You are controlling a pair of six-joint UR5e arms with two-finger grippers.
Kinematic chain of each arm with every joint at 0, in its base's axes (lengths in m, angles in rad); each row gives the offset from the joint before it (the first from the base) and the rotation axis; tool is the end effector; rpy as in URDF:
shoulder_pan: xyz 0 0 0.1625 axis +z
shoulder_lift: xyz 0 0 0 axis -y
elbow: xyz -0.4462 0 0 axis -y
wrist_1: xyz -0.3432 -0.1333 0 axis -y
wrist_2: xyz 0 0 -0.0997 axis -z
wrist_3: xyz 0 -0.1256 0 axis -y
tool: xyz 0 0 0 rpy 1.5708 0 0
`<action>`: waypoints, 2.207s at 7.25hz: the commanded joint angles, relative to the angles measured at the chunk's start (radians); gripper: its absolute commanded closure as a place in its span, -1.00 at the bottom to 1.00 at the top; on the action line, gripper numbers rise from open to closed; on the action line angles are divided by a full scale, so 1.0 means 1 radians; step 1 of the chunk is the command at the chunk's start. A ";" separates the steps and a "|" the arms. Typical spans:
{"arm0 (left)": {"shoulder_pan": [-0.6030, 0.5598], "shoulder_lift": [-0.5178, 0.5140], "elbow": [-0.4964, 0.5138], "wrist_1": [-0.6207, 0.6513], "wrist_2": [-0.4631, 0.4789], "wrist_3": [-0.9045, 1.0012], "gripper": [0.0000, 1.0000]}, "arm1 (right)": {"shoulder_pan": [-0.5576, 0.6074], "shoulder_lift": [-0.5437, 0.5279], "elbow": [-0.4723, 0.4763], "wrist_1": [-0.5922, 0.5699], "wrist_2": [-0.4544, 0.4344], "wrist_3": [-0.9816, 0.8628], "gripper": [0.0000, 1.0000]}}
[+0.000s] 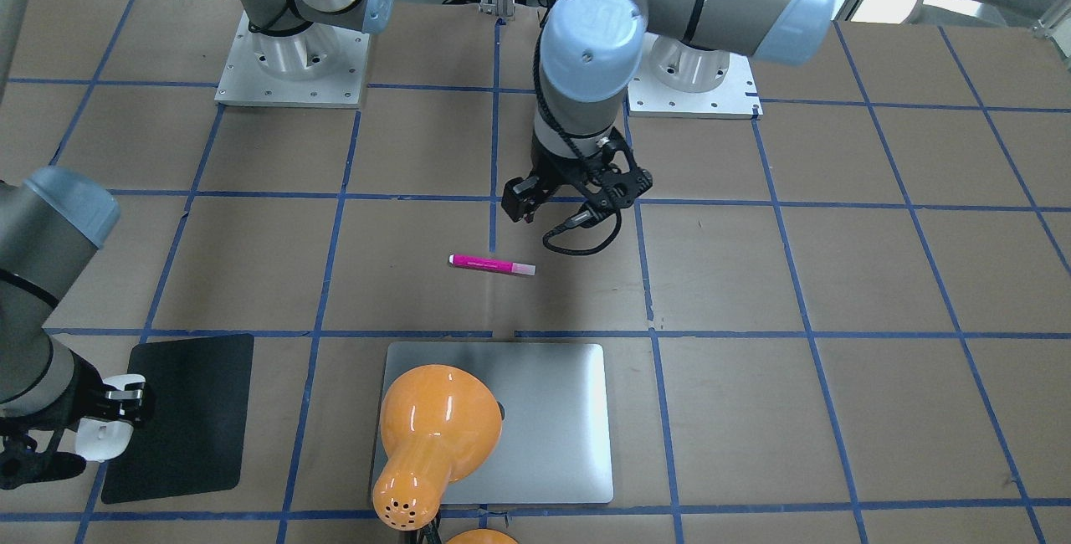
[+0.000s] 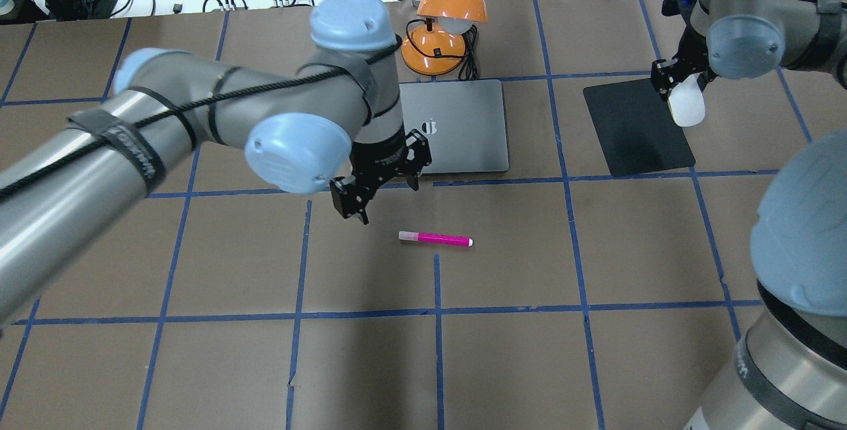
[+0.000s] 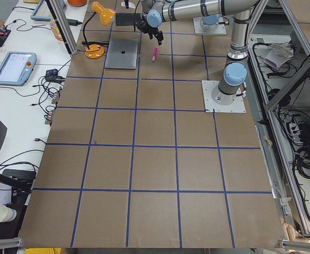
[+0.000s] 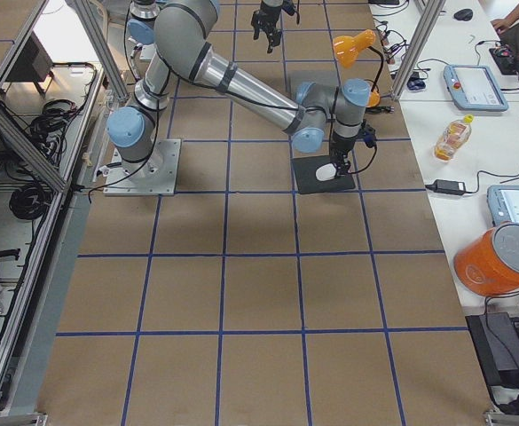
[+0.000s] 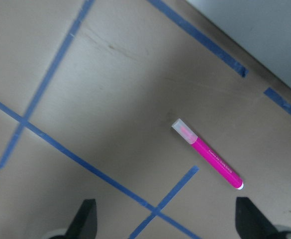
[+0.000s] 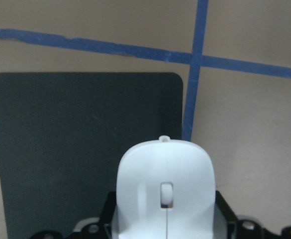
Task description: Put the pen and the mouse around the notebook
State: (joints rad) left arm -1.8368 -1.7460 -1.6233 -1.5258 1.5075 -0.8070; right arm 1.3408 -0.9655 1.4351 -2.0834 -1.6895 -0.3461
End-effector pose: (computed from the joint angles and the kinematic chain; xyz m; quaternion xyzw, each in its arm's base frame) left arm -0.2644 -0.4331 0.3830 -0.2687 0.9584 0.0945 0.0195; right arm -0.0363 -0.6744 0.2538 0.0566 -0.9964 0.0037 0.0630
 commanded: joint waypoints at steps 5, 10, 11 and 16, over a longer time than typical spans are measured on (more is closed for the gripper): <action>0.212 0.177 0.066 -0.062 0.005 0.787 -1.00 | 0.031 0.071 -0.024 0.112 0.044 0.076 -0.76; 0.222 0.180 0.057 -0.043 0.008 0.790 -1.00 | 0.032 -0.169 -0.027 0.323 0.044 0.120 -1.00; 0.222 0.180 0.057 -0.043 0.008 0.790 -1.00 | 0.040 -0.274 -0.025 0.450 0.057 0.254 -1.00; 0.222 0.180 0.057 -0.043 0.028 0.786 -1.00 | 0.146 -0.611 0.163 0.574 0.057 0.389 -1.00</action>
State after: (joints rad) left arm -1.6153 -1.5661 -1.5662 -1.5693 1.5334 -0.0207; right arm 1.4806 -1.4917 1.5142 -1.5057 -1.6325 0.0334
